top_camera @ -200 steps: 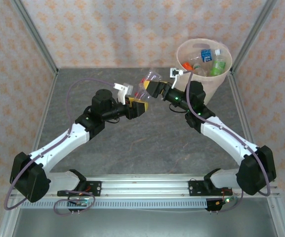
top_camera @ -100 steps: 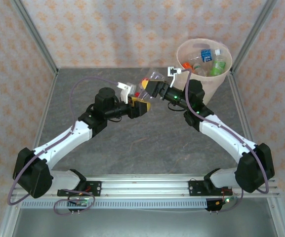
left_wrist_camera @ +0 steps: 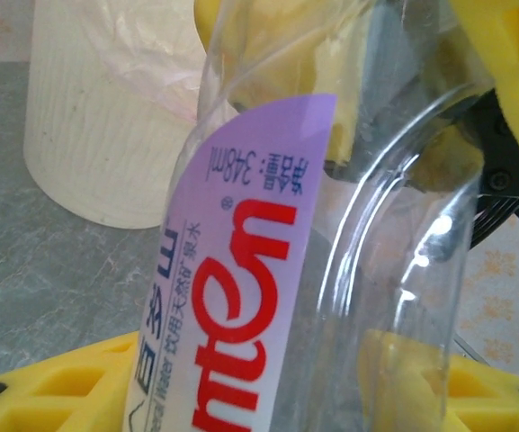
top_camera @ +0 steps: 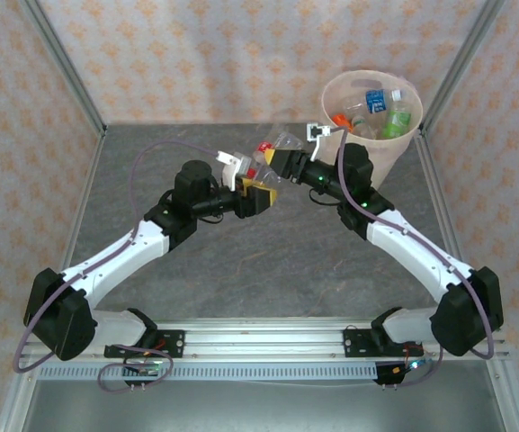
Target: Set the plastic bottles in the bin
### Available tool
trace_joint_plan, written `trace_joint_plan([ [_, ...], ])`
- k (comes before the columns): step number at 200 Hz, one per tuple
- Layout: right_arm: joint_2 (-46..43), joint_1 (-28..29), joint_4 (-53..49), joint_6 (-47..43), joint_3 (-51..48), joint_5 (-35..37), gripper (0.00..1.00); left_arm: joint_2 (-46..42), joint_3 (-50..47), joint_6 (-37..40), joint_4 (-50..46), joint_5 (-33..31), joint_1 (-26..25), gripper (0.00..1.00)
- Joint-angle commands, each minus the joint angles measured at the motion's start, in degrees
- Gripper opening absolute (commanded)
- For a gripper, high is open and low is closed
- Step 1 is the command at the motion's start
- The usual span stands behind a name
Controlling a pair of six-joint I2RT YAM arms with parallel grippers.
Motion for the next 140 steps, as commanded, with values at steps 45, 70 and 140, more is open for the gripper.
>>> trace_joint_plan([
  [45,-5.26,-0.19,-16.95,-13.44,11.52,9.7,0.48,-7.42,-5.48,1.07,5.64,-3.87,0.19,1.0],
  [70,-5.66,-2.89,-21.43,-15.98,16.06,16.34,0.48,-9.27,-6.46,1.83,3.7,-8.62,0.19,1.0],
  [140,-0.25,-16.94,-23.13,-21.29,26.79,36.84,0.49,-10.54,-6.98,1.66,-3.5,-24.03,0.2,1.0],
])
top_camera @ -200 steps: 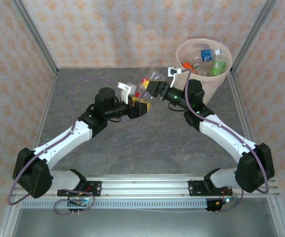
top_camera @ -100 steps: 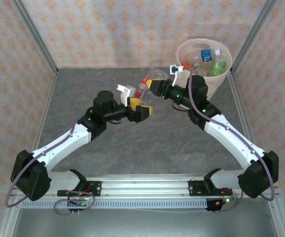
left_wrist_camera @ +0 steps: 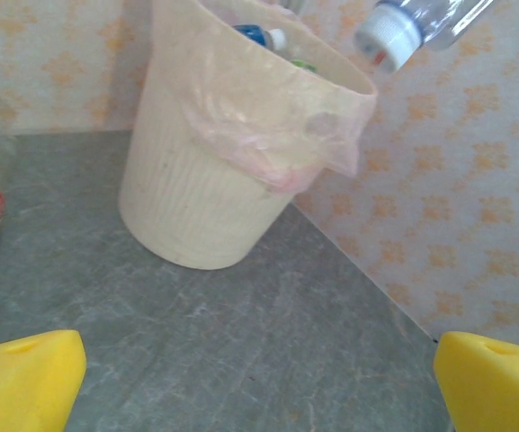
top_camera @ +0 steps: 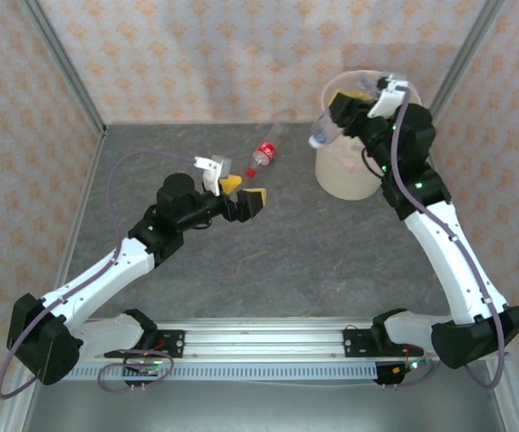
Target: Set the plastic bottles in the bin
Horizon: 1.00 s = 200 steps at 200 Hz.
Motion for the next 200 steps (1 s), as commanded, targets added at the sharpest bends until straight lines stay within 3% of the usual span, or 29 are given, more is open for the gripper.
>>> trace_joint_plan([
  [1,3.18,-4.23,0.05,-2.49,3.88,10.42,0.49,-1.19,-0.43,0.65,-4.71,-11.03,0.11,1.0],
  [22,7.19,-7.47,0.29,-3.01,7.2,12.72,0.49,-1.43,0.01,-0.66,-9.07,-20.49,0.15,1.0],
  [49,14.19,-11.23,-2.43,-3.02,13.07,11.86,0.5,-3.28,-1.42,-0.53,-8.86,-23.11,0.11,1.0],
  [65,19.66,-13.5,-8.21,-2.0,19.61,7.7,0.5,-3.46,-1.12,-0.11,-10.23,-25.07,0.12,1.0],
  [109,34.28,-15.17,-30.82,-0.41,42.02,-7.4,0.52,-2.43,-0.6,-0.26,-10.95,-25.77,0.12,1.0],
  [161,47.46,-14.91,-44.91,0.01,60.14,-13.53,0.53,-1.03,0.33,-0.27,-11.67,-25.28,0.12,1.0],
  [180,52.37,-14.39,-48.71,0.76,66.65,-12.41,0.63,-0.96,0.34,-0.27,-11.85,-25.29,0.11,1.0],
  [200,57.16,-14.29,-54.48,2.31,76.0,-9.39,0.83,-1.15,0.38,-0.27,-12.45,-25.59,0.13,1.0],
])
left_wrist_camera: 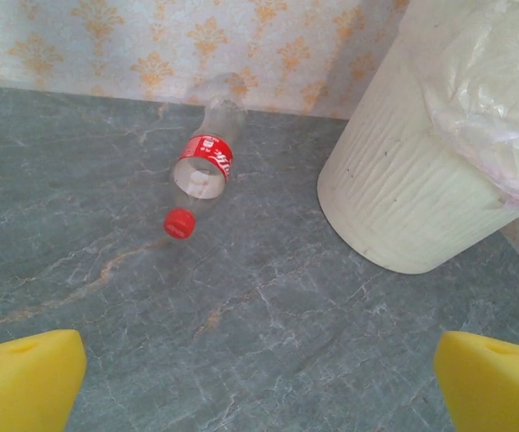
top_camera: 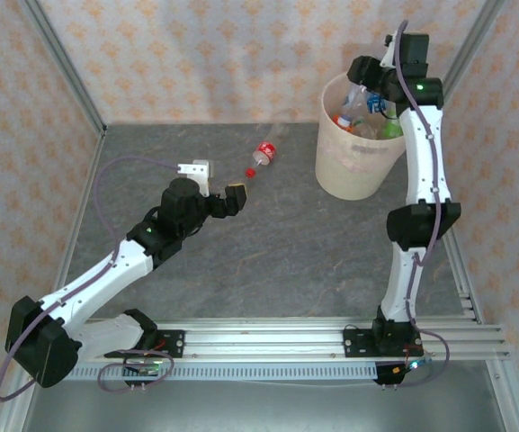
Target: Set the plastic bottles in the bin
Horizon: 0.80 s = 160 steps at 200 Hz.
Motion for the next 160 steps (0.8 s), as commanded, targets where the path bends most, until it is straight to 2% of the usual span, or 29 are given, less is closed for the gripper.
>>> trace_joint_plan([
  [1,4.36,0.48,-9.58,1.79,9.31,1.8,0.84,-0.14,1.21,0.26,-1.56,-1.93,0.14,1.0],
  [14,4.42,0.49,-10.87,2.37,10.83,5.35,0.93,-0.31,1.15,0.31,-1.99,-2.25,0.09,1.0],
  [28,3.4,0.48,-11.14,2.38,10.87,8.83,0.96,-0.43,1.06,0.39,-2.32,-2.49,0.13,1.0],
  [57,1.55,0.65,-12.0,1.86,10.84,11.52,0.93,0.38,0.93,0.21,-2.13,-2.54,0.15,1.0],
  [77,1.46,1.84,-12.82,0.64,10.76,18.99,0.9,1.37,1.27,-0.09,-1.72,-2.08,0.15,1.0],
  [90,2.52,1.98,-13.08,0.24,10.7,19.67,0.84,1.9,1.43,-0.42,-1.62,-1.78,0.12,1.0],
  [115,5.31,2.54,-13.84,-0.77,10.72,12.63,0.66,2.37,1.53,-0.58,-1.73,-1.79,0.15,1.0],
  [128,6.78,3.45,-13.97,-1.36,10.78,11.22,0.56,2.25,1.54,-0.46,-2.07,-2.13,0.13,1.0],
  [141,7.9,4.32,-14.31,-1.54,10.82,11.41,0.51,2.2,1.63,-0.38,-2.4,-2.41,0.14,1.0],
  [160,8.19,5.08,-15.11,-1.85,11.42,12.67,0.49,1.68,1.54,-0.4,-2.92,-3.01,0.08,1.0],
])
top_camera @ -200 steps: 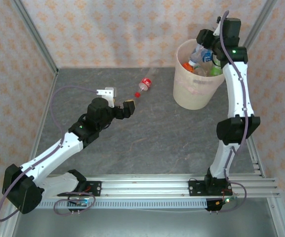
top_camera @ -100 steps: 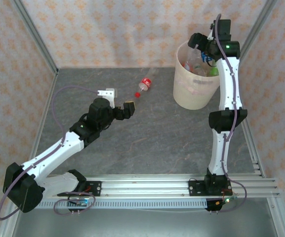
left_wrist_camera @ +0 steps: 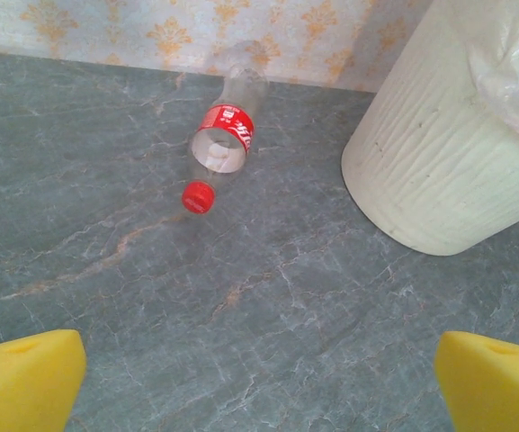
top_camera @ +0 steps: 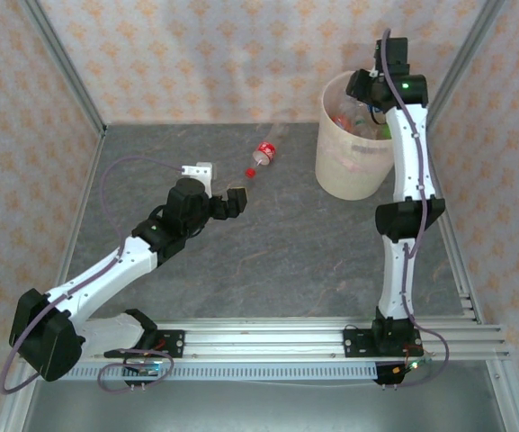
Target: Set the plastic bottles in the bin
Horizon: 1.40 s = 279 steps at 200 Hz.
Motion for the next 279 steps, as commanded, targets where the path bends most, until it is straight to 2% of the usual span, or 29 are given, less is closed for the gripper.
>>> trace_joint_plan([
  [1,1.58,1.37,-2.85,-1.33,1.9,0.43,0.49,-0.86,1.54,-0.19,-1.35,-1.95,0.07,1.0],
  [61,-9.08,6.33,-3.01,-5.33,2.82,3.77,0.6,-4.19,-0.5,-3.22,-4.84,-15.49,0.26,1.0],
  [92,-13.11,10.43,-4.36,-6.35,2.77,6.92,0.65,-0.65,2.38,0.75,-6.41,-7.83,0.76,1.0],
  [130,-17.44,11.94,-4.88,-5.37,-0.38,6.68,0.76,16.08,13.73,3.78,-11.95,-4.89,1.05,1.0],
  [140,-19.75,11.91,-3.79,-5.14,-4.08,6.1,0.78,21.42,17.76,4.39,-12.86,-3.63,1.35,1.0],
  [175,-35.1,12.03,9.68,-3.51,-30.93,6.49,0.87,37.74,30.95,5.69,-12.97,2.76,4.83,1.0],
  [183,-38.75,11.92,12.92,-3.1,-37.03,6.92,0.91,41.44,34.04,6.81,-13.63,4.28,5.52,1.0],
  [191,-42.3,11.95,16.04,-2.56,-42.37,6.77,1.0,45.7,37.45,7.93,-14.79,5.86,6.19,0.99],
  [203,-47.34,11.91,20.85,-1.63,-50.31,6.44,0.99,50.68,42.53,9.54,-16.79,8.84,7.26,0.96],
  [238,-59.11,11.9,31.12,0.21,-68.14,3.54,0.99,60.65,52.77,11.03,-20.79,12.15,9.93,0.9],
  [279,-67.68,11.94,39.23,1.64,-80.4,1.47,0.99,68.07,60.75,14.12,-23.77,20.98,10.44,0.83],
])
